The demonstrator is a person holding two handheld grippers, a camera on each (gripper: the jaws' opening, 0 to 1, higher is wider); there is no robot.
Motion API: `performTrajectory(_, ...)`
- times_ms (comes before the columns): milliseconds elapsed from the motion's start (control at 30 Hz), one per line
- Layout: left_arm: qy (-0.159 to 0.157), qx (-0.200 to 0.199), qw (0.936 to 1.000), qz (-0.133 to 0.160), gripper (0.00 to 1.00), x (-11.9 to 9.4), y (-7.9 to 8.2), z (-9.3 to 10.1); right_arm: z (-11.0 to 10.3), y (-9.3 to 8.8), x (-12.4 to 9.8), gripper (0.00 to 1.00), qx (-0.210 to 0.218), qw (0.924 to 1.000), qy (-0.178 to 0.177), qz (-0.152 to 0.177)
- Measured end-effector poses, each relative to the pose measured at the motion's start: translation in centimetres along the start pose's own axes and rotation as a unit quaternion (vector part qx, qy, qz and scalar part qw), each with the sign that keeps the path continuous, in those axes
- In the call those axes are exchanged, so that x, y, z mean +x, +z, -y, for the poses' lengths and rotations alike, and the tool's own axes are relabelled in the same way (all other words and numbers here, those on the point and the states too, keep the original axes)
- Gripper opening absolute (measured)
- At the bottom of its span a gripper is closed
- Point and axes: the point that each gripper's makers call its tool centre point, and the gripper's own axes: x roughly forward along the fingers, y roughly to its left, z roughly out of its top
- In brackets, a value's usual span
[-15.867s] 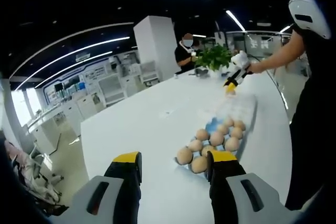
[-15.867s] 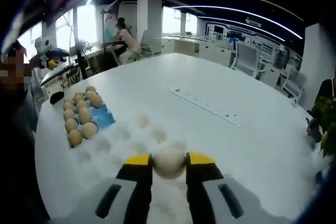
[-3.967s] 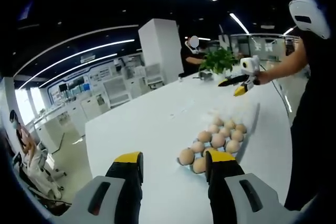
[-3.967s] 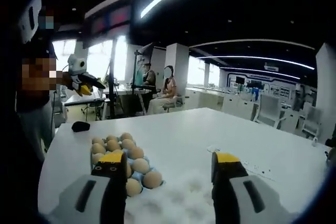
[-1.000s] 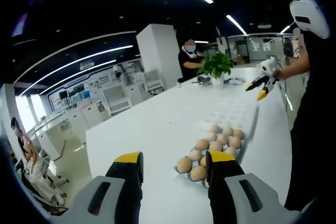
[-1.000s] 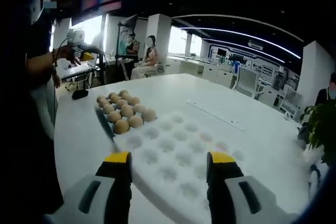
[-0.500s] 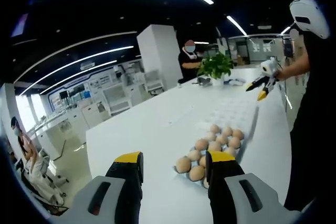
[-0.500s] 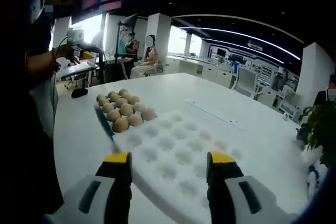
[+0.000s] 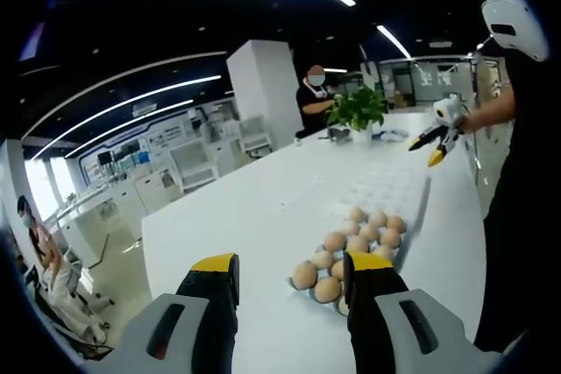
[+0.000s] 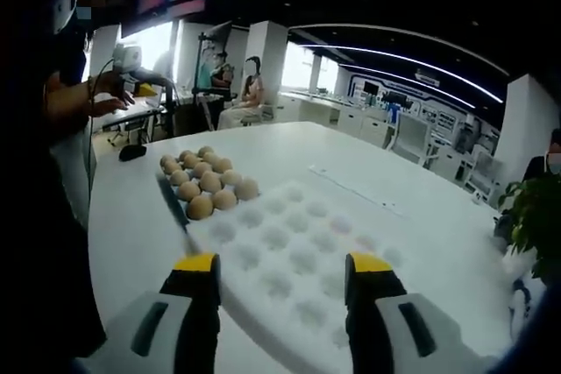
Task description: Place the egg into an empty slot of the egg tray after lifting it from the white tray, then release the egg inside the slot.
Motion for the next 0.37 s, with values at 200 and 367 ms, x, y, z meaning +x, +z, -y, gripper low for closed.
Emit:
performTrajectory(200, -0.003, 0.001, 1.0000, -0.001, 0.48, 0.20, -0.02, 0.13, 0.00, -0.27, 0.01, 0.58, 0.002, 1.0000, -0.002, -0.002)
performTrajectory(367, -0.002, 0.001, 1.0000, 0.000, 0.48, 0.23, 0.11, 0.10, 0.05, -0.44, 0.09, 0.58, 0.002, 1.0000, -0.003, -0.003)
